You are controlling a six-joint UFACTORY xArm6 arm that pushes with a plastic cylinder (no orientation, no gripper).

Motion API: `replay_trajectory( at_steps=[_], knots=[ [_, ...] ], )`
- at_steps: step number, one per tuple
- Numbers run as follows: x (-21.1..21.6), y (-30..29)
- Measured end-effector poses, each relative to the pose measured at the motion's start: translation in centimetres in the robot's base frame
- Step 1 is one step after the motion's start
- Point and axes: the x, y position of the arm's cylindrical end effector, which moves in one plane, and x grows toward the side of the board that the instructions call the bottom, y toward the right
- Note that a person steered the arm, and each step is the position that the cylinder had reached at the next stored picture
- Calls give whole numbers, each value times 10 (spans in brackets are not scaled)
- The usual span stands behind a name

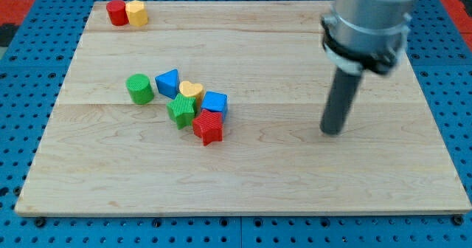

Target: Push the red star along with yellow heart closer to the yellow hexagon

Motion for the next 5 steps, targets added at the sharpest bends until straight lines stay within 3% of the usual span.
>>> replay_trajectory(
  at_steps=[1, 2, 3, 4, 5],
  knots=[
    [32, -66],
    [28, -110],
    [6, -128],
    [12, -135],
    [-18, -198]
  ],
)
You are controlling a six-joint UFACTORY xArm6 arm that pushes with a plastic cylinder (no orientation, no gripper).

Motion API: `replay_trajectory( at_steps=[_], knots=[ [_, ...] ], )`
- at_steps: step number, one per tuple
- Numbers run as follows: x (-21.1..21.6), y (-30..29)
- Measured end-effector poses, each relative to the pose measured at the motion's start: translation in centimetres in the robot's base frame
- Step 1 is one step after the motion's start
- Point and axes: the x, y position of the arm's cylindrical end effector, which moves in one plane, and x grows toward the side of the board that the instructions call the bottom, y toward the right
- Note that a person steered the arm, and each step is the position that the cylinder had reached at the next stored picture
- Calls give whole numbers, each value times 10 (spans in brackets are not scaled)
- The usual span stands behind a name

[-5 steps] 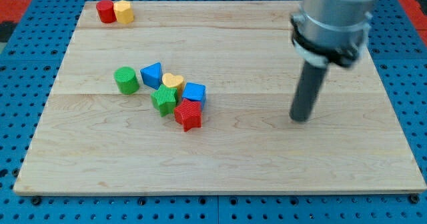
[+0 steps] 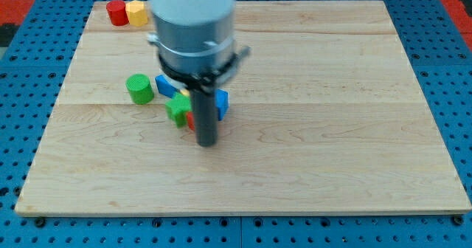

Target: Push the red star along with yellow heart closer to the yellow hexagon

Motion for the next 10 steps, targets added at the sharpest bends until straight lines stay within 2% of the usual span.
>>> replay_trajectory(
  at_steps=[1, 2, 4, 6, 10],
  knots=[
    [-30, -22],
    [-35, -11],
    [-105, -23],
    [-152, -7],
    [-154, 39]
  ],
)
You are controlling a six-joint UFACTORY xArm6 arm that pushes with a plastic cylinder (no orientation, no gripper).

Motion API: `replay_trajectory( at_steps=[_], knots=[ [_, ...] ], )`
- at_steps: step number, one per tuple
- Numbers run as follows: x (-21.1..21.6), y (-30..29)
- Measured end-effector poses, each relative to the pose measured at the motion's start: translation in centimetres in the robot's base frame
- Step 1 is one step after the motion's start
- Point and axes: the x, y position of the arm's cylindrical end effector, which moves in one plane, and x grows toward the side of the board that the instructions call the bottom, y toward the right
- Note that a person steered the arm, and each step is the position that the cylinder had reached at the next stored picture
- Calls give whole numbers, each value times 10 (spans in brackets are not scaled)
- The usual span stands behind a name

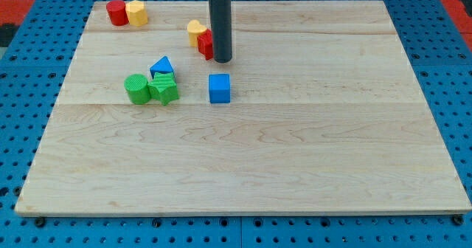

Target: Push the red star along with yellow heart closer to the yellow hexagon

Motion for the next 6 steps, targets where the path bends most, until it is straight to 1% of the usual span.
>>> replay_trajectory(
  at_steps=[2, 3, 4, 5, 6],
  knots=[
    [0, 0],
    [0, 12],
    [-2, 39],
    [-14, 13],
    [-43, -43]
  ],
)
